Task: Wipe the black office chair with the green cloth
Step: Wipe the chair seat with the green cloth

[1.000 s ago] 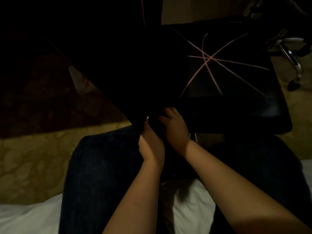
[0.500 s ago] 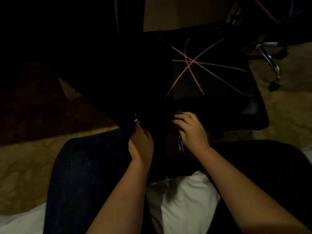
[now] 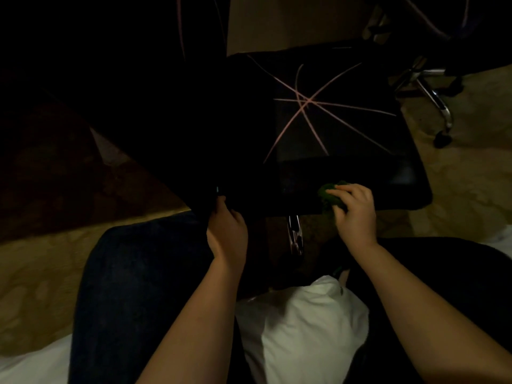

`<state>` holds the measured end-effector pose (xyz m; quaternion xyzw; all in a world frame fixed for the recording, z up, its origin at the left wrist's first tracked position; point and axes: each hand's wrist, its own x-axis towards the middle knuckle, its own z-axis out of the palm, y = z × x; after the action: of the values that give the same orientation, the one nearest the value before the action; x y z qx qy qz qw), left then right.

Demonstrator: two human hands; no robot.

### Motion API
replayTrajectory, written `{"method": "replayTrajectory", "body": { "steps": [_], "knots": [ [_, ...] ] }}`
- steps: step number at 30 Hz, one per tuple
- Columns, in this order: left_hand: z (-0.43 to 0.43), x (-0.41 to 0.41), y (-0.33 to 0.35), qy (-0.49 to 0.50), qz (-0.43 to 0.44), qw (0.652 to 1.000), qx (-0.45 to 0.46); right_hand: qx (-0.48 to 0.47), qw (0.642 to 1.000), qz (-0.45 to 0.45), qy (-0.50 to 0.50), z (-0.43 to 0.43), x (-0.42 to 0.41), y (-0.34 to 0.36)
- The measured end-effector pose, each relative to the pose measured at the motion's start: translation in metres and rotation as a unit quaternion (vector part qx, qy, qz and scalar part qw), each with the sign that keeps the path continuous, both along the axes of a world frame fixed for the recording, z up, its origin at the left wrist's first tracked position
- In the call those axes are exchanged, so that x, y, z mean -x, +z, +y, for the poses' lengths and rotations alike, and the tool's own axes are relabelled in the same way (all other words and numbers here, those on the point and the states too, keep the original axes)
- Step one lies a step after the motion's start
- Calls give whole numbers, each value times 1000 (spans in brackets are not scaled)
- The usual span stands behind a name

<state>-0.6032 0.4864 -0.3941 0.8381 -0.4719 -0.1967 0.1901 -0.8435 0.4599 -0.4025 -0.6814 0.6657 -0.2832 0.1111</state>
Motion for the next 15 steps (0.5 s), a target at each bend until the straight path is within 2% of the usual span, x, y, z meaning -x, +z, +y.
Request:
{"method": "replayTrajectory", "body": {
  "steps": [5, 8, 11, 15],
  "knots": [
    [-1, 1, -1, 23, 8, 1000, 19, -19, 996, -23, 81, -7, -41, 2],
    [-1, -1, -4, 27, 6, 999, 16, -16, 994, -57, 92, -9, -68, 1],
    [-2, -2, -5, 40, 11, 999, 20, 1, 989, -63, 133, -16, -99, 2],
    [-3, -6, -6, 44, 18, 999, 14, -35, 982, -58, 177, -22, -143, 4]
  ]
}}
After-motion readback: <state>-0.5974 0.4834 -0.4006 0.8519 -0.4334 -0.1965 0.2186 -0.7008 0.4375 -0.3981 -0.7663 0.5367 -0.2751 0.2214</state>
